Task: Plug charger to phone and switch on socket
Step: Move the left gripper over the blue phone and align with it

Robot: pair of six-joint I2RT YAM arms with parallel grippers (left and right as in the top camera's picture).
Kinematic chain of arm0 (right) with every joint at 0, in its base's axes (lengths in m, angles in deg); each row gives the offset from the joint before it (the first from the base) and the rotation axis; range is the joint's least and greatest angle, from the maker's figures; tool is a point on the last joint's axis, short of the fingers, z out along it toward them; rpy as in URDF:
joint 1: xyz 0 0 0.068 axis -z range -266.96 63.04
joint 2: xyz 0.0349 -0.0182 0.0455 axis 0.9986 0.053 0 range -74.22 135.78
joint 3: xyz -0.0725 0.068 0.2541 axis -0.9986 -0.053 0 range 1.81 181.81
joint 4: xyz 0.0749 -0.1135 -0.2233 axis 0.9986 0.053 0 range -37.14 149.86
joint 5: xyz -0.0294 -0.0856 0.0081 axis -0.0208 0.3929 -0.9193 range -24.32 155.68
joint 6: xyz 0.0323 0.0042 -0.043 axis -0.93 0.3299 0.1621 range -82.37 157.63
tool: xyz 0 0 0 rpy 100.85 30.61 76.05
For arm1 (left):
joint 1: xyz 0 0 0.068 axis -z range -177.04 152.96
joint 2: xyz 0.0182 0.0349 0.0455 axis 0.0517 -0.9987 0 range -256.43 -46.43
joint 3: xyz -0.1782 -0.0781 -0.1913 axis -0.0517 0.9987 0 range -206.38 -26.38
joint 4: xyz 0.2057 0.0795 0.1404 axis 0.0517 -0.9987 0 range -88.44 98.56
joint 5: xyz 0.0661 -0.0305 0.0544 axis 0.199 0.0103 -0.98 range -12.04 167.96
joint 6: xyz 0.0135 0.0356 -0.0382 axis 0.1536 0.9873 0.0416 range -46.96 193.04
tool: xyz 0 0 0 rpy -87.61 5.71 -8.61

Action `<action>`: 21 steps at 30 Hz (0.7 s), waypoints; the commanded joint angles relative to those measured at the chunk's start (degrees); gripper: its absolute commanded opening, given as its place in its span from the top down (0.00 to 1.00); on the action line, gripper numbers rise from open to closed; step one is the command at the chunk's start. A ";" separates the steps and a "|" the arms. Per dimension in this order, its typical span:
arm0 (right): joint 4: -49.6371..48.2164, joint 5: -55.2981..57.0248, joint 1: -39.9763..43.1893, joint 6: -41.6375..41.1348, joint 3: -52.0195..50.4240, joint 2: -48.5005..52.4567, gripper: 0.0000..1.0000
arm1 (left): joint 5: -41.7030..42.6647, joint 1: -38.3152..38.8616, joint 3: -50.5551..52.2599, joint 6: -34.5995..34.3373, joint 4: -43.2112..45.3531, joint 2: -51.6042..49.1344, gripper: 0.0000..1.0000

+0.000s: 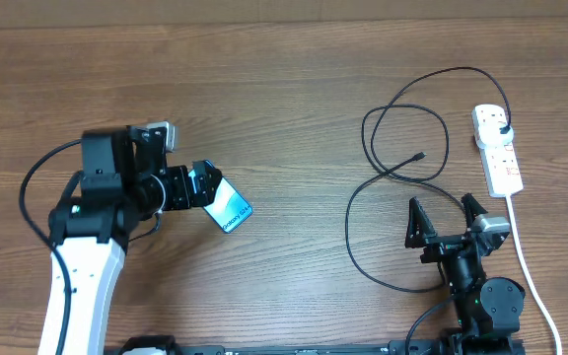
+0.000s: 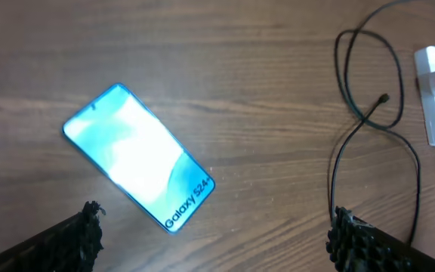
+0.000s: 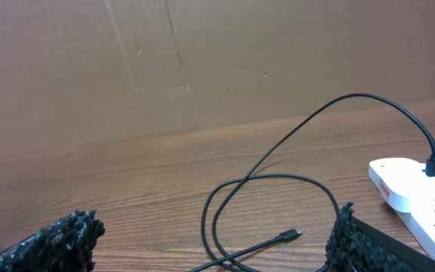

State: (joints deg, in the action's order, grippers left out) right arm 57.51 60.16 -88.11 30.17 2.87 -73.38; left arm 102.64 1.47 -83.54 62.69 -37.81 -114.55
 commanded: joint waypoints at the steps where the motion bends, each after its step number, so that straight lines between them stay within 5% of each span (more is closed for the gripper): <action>1: -0.24 0.35 0.22 0.26 -0.59 -0.66 0.00 | -2.19 0.42 -1.20 -6.51 -0.85 -1.55 0.00; 13: -0.24 0.35 0.20 0.24 -0.59 -0.66 0.00 | -26.05 11.13 -11.91 -23.58 -10.91 -1.70 0.00; 21: -0.24 0.35 0.20 0.26 -0.59 -0.66 0.00 | -30.01 12.57 -25.24 -25.49 -17.90 -8.09 0.00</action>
State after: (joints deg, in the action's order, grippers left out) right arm 57.51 60.16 -88.11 30.14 2.87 -73.38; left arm 76.39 13.86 -103.96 39.65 -53.74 -118.70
